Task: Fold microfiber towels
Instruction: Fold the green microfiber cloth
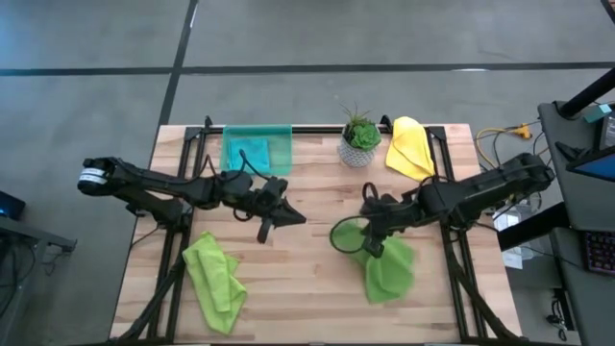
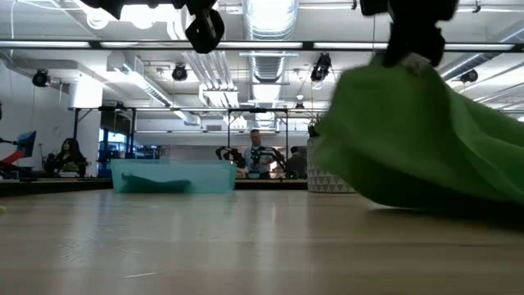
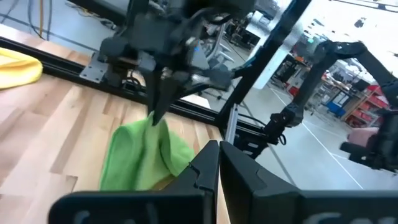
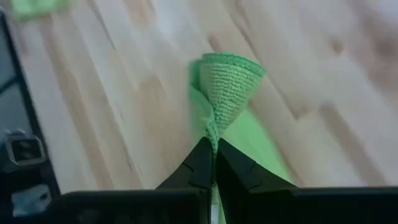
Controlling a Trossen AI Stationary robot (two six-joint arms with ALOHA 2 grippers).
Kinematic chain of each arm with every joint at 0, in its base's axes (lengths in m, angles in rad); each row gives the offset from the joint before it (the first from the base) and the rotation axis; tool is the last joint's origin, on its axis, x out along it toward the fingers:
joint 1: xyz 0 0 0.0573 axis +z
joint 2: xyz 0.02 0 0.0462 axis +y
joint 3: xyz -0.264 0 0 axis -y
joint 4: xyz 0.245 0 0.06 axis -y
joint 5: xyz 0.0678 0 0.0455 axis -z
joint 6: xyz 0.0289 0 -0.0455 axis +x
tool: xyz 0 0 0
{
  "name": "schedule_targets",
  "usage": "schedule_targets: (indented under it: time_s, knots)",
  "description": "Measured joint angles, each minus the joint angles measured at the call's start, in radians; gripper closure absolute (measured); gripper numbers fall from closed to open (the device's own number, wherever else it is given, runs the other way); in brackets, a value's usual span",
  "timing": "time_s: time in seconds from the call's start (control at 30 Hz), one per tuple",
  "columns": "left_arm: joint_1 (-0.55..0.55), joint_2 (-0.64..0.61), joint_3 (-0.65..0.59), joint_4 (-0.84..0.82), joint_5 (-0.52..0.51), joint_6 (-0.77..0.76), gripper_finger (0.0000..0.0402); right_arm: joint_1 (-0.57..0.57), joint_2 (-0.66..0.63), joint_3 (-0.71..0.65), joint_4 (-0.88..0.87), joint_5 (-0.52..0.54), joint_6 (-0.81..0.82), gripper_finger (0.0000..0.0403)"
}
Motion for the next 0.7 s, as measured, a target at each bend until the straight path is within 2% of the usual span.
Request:
schedule_targets:
  time_s: [0.13,0.37,0.47,0.7]
  knots:
    - [0.006,0.000,-0.003,0.001,0.000,-0.001,0.0402,-0.007,0.014,0.035,-0.018,0.096,-0.039,0.0394]
    - [0.006,0.001,-0.007,-0.014,0.009,0.026,0.0402,-0.038,0.095,0.019,0.186,0.039,-0.079,0.0394]
    - [0.006,0.002,-0.009,-0.019,0.011,0.144,0.0402,-0.046,0.119,0.036,0.258,0.040,-0.083,0.0394]
    - [0.006,0.002,-0.010,-0.139,0.038,0.448,0.0402,-0.058,0.178,0.147,0.256,0.043,-0.154,0.0394]
